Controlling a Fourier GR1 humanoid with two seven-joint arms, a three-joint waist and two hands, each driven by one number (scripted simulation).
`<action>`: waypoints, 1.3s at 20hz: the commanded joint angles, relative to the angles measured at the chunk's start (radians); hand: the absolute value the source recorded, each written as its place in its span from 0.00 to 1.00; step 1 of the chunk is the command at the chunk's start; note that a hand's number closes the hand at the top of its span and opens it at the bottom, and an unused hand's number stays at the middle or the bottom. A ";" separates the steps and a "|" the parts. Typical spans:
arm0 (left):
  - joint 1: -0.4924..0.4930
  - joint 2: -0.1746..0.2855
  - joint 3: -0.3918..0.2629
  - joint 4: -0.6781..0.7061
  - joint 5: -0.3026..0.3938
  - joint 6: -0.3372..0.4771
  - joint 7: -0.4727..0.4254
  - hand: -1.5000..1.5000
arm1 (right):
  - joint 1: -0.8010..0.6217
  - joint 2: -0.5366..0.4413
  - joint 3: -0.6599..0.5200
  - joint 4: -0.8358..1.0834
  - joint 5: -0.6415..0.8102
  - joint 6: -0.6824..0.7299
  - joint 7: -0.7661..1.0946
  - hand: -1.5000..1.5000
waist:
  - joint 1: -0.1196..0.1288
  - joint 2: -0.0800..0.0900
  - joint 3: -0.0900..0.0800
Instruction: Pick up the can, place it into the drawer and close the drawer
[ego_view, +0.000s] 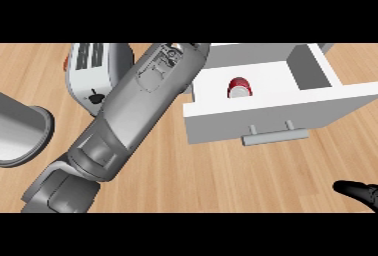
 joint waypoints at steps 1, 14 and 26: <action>-0.114 -0.001 -0.031 0.111 0.059 0.058 -0.024 0.00 | -0.033 -0.029 -0.005 0.008 0.018 0.004 -0.004 0.00 | 0.000 0.006 0.000; -0.167 -0.001 0.018 0.222 0.250 0.018 -0.173 0.00 | -0.103 -0.145 0.119 0.086 0.323 0.053 -0.171 0.00 | 0.032 0.010 -0.001; -0.244 -0.001 0.018 0.327 0.276 0.028 -0.228 0.00 | -0.275 -0.144 0.364 0.403 0.760 -0.058 -0.221 0.00 | 0.098 0.002 -0.002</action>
